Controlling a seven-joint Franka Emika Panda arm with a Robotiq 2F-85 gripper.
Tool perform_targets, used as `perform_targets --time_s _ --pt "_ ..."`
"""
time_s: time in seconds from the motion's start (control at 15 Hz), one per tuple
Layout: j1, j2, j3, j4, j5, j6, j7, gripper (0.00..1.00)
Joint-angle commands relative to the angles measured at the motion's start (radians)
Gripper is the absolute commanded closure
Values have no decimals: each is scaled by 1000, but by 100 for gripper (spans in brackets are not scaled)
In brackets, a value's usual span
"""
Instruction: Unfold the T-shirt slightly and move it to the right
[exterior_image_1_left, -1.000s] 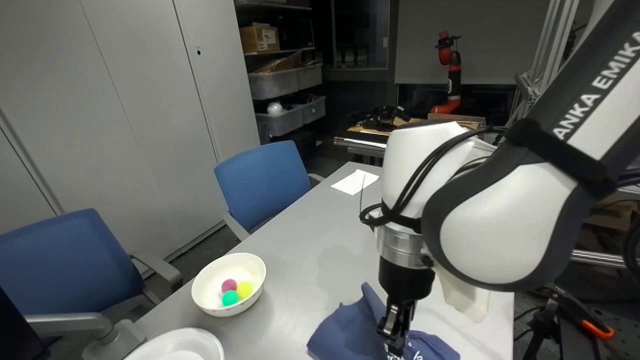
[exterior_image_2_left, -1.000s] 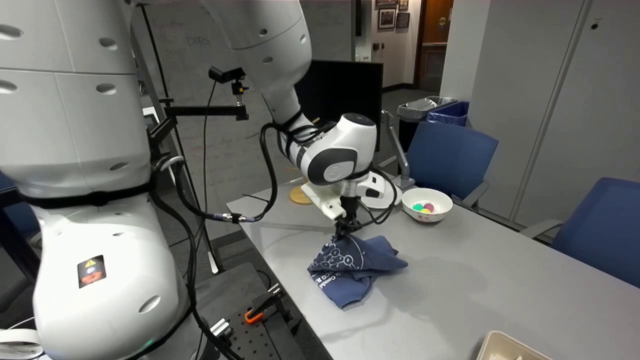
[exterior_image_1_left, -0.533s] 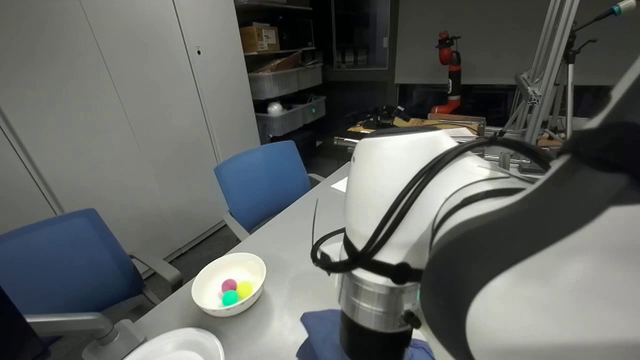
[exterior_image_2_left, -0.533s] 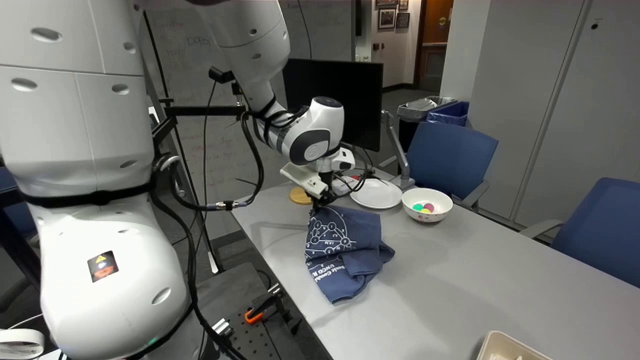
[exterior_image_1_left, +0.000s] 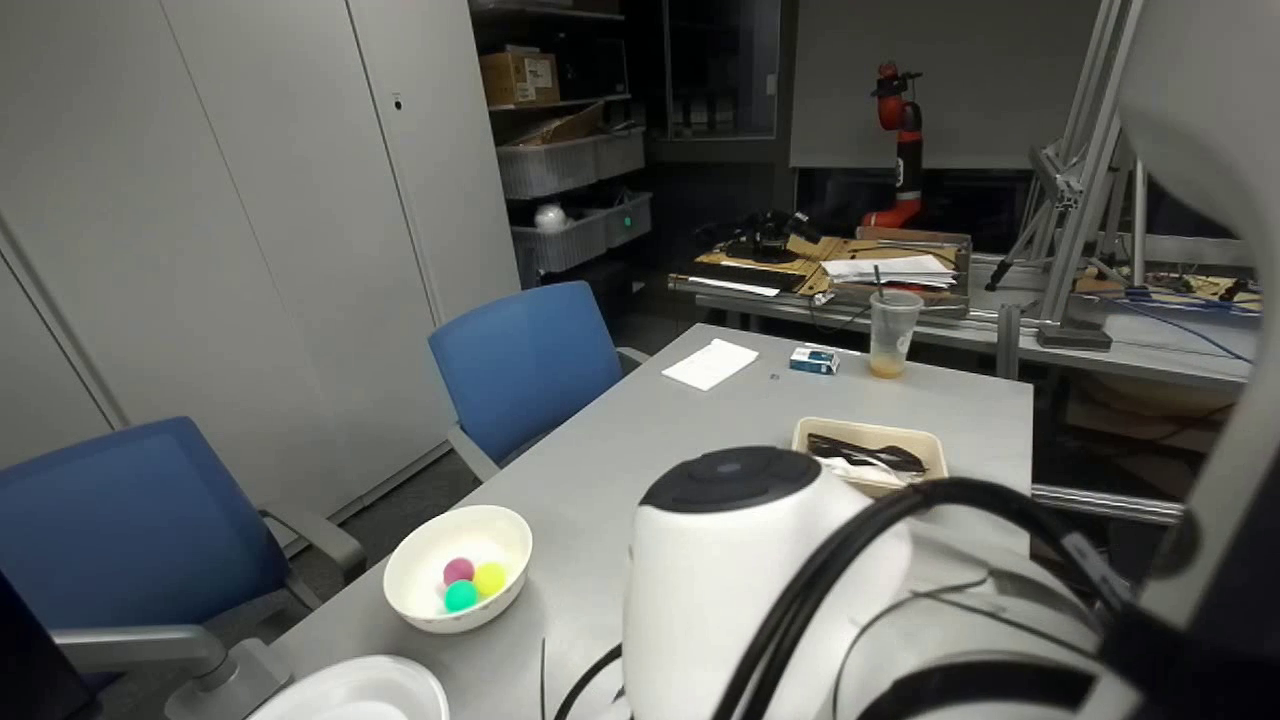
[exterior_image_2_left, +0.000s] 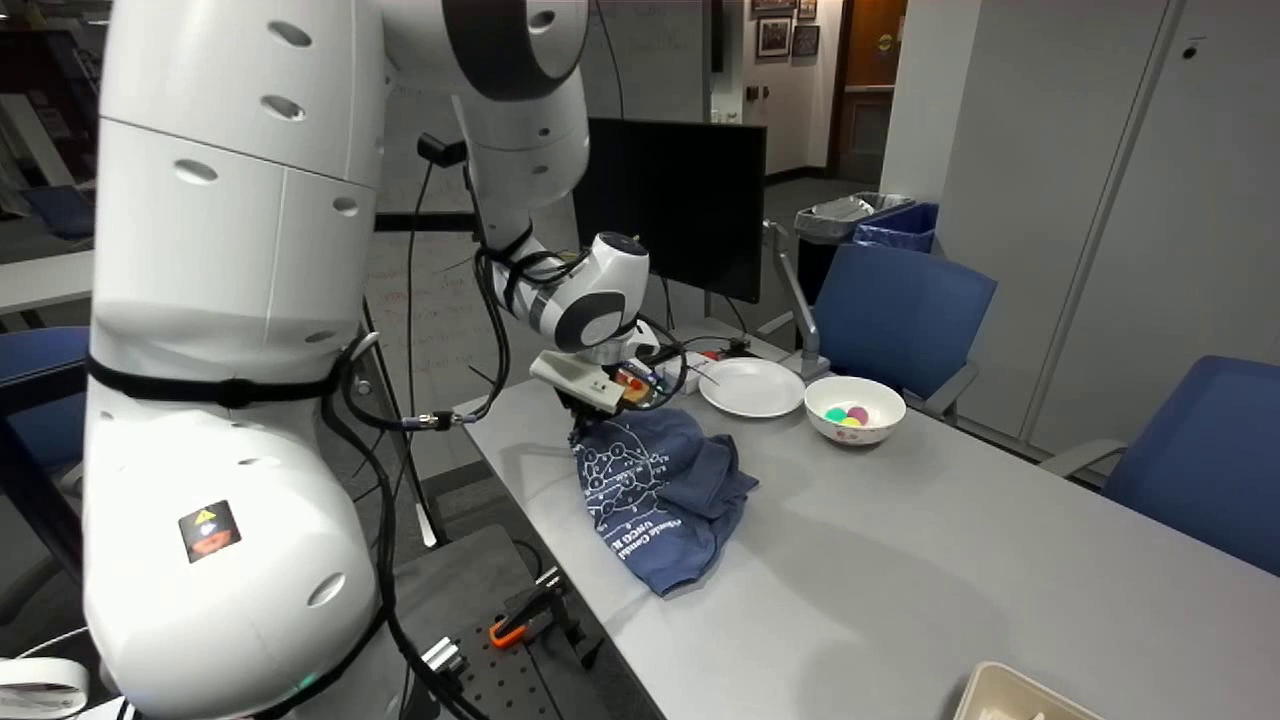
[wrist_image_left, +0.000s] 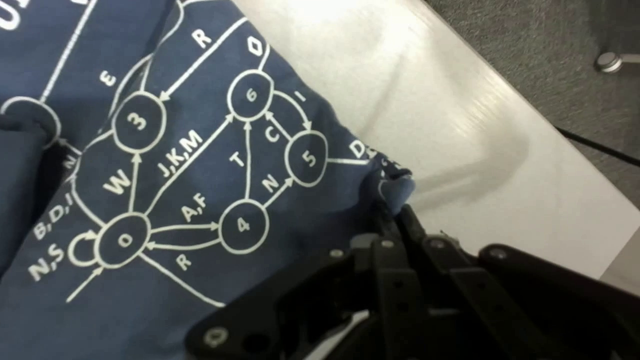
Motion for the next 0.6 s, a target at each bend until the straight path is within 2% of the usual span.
perform_targets --time_s 0.0,0.33,0.4,0.47,0.53 --pt "-14 101 33 71 -35 -2 -50 99" --pt "-20 167 55 110 -71 -19 -64 98" --pt "-25 177 60 116 -74 -28 -65 70" --pt "-32 184 67 121 -74 -33 -67 68" --pt "-42 191 77 125 -69 -42 -72 62"
